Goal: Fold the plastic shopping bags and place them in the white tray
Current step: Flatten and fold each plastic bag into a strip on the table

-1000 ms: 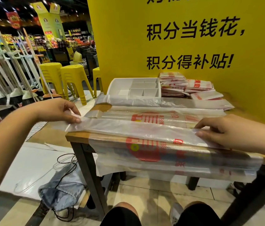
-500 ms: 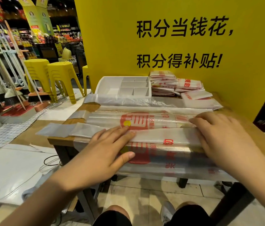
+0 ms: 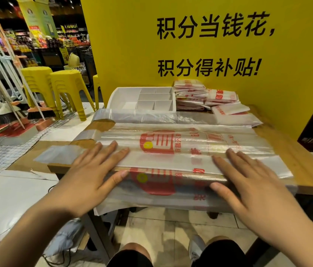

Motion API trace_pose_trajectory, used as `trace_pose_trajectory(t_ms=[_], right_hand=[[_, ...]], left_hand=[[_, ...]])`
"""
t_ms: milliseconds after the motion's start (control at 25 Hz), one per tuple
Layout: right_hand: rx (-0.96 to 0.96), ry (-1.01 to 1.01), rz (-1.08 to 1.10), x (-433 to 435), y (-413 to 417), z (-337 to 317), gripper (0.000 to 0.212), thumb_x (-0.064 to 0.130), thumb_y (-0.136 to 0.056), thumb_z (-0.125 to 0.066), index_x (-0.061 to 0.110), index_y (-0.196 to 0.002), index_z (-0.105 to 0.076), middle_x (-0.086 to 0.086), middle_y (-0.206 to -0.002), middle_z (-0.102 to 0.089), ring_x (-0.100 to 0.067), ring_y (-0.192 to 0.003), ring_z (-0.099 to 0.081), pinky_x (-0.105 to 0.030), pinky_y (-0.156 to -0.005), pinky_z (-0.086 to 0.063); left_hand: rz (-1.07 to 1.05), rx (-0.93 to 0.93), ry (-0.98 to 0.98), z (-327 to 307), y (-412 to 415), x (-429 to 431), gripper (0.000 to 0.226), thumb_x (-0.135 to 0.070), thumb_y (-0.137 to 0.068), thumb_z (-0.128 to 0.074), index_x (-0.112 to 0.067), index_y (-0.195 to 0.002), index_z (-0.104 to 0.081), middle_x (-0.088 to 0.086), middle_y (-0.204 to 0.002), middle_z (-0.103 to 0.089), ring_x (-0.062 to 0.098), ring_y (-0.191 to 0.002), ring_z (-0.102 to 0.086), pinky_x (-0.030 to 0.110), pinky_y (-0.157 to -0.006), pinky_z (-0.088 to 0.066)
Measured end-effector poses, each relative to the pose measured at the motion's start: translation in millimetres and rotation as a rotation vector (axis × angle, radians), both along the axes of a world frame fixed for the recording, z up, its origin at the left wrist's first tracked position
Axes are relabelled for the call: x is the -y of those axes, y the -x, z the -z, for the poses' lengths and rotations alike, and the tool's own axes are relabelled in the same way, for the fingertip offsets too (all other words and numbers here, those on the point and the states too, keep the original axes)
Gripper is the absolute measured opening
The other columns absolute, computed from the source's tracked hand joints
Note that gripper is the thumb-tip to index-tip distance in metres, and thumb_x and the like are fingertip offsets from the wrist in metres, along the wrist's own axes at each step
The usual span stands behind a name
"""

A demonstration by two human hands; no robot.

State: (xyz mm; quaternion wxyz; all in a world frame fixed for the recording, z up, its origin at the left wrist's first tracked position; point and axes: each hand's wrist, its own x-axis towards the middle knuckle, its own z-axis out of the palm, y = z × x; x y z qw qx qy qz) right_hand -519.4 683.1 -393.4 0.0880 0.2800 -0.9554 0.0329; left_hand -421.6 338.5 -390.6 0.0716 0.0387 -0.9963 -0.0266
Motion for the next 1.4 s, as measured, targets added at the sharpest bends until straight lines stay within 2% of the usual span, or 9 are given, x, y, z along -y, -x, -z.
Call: trace_pose_trajectory(t_ms=[240, 360, 440, 560, 760, 960, 1120, 1280, 1400], right_hand=[[0.052, -0.017, 0.073, -25, 6, -4, 0.081, 0.083, -0.072, 0.021, 0.056, -0.148, 0.014, 0.009, -0.166, 0.006, -0.011, -0.152, 0.006, -0.029, -0.122, 0.002], [-0.031, 0.026, 0.036, -23, 7, -9, 0.083, 0.083, -0.083, 0.001, 0.046, -0.151, -0.028, 0.007, -0.163, -0.021, -0.017, -0.149, -0.023, -0.038, -0.119, -0.024], [-0.119, 0.072, -0.054, -22, 9, -10, 0.068, 0.076, -0.092, -0.02, 0.038, -0.138, -0.052, 0.007, -0.149, -0.045, -0.019, -0.134, -0.045, -0.039, -0.105, -0.041], [-0.143, 0.126, -0.188, -21, 12, -11, 0.048, 0.065, -0.097, -0.039, 0.036, -0.126, -0.062, 0.016, -0.124, -0.057, -0.011, -0.115, -0.056, -0.027, -0.089, -0.046], [-0.007, 0.21, -0.251, -24, 28, -30, 0.055, 0.076, -0.091, -0.026, 0.045, -0.117, -0.063, 0.031, -0.11, -0.058, 0.003, -0.104, -0.057, -0.03, -0.083, -0.054], [0.049, 0.178, -0.267, -20, 32, -49, 0.047, 0.065, -0.091, -0.028, 0.046, -0.121, -0.058, 0.031, -0.112, -0.062, 0.008, -0.099, -0.058, -0.018, -0.085, -0.048], [0.031, 0.013, -0.255, -14, 40, -61, 0.048, 0.07, -0.089, -0.031, 0.045, -0.124, -0.053, 0.027, -0.111, -0.063, 0.001, -0.097, -0.06, -0.026, -0.08, -0.05], [0.168, 0.008, -0.193, -1, 68, -72, 0.035, 0.058, -0.095, -0.043, 0.042, -0.124, -0.054, 0.018, -0.115, -0.066, -0.005, -0.092, -0.057, -0.028, -0.08, -0.046], [0.294, -0.059, -0.136, 9, 84, -75, 0.039, 0.062, -0.095, -0.04, 0.043, -0.129, -0.051, 0.016, -0.112, -0.063, -0.009, -0.095, -0.055, -0.028, -0.082, -0.042]], left_hand=[[-0.006, 0.023, -0.025, -1, -2, 5, 0.071, -0.085, -0.079, 0.005, -0.065, -0.146, 0.002, -0.02, -0.163, 0.011, 0.011, -0.152, 0.011, 0.038, -0.124, 0.004], [0.137, -0.104, 0.069, -7, 0, -1, 0.068, -0.076, -0.091, -0.014, -0.048, -0.152, -0.024, -0.014, -0.165, -0.013, 0.009, -0.152, -0.009, 0.04, -0.124, -0.006], [0.261, -0.166, 0.045, -10, 3, -9, 0.054, -0.066, -0.096, -0.031, -0.044, -0.145, -0.039, -0.018, -0.152, -0.036, 0.005, -0.141, -0.032, 0.034, -0.117, -0.025], [0.325, -0.195, -0.049, -10, 9, -9, 0.044, -0.062, -0.095, -0.04, -0.044, -0.133, -0.052, -0.024, -0.133, -0.049, 0.001, -0.125, -0.046, 0.032, -0.103, -0.044], [0.369, -0.102, -0.229, -28, 22, 1, 0.045, -0.068, -0.09, -0.045, -0.041, -0.122, -0.063, -0.025, -0.117, -0.061, -0.003, -0.113, -0.056, 0.026, -0.095, -0.048], [0.316, -0.024, -0.186, -45, 24, -4, 0.032, -0.058, -0.091, -0.05, -0.042, -0.116, -0.061, -0.026, -0.11, -0.063, -0.007, -0.104, -0.055, 0.016, -0.086, -0.045], [0.314, -0.024, -0.182, -57, 44, -1, 0.018, -0.04, -0.101, -0.051, -0.035, -0.112, -0.064, -0.018, -0.101, -0.066, -0.001, -0.094, -0.058, 0.03, -0.083, -0.048], [0.272, 0.118, -0.151, -69, 73, 11, 0.03, -0.059, -0.095, -0.043, -0.043, -0.114, -0.06, -0.019, -0.107, -0.066, 0.005, -0.1, -0.06, 0.04, -0.09, -0.05], [0.223, 0.18, -0.195, -70, 89, 14, 0.023, -0.054, -0.098, -0.051, -0.044, -0.116, -0.06, -0.014, -0.104, -0.068, 0.006, -0.097, -0.062, 0.039, -0.091, -0.051]])
